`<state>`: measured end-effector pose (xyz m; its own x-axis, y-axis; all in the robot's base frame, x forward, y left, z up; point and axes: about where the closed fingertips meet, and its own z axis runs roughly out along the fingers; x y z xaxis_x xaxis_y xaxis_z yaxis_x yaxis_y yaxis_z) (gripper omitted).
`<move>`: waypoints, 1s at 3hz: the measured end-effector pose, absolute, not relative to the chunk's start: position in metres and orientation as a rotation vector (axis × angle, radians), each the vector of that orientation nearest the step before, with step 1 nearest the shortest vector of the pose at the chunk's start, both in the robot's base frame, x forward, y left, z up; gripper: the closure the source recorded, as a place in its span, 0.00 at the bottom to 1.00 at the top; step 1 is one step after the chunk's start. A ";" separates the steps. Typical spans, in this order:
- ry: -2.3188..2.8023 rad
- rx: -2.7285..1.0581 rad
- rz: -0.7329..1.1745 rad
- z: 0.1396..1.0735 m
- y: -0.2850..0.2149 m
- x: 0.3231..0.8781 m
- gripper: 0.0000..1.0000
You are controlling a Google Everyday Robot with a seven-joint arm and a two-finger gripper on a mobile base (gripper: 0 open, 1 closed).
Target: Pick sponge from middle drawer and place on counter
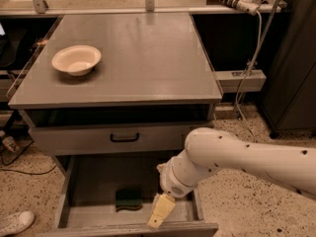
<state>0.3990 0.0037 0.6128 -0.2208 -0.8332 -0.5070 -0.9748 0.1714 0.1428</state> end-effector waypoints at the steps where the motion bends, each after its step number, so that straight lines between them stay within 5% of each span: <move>1: 2.085 -1.674 0.676 0.591 0.019 0.415 0.00; 3: 2.044 -1.676 0.695 0.569 0.030 0.425 0.00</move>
Offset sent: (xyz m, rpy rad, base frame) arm 0.0146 0.0138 -0.0190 0.0620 -0.0233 -0.0105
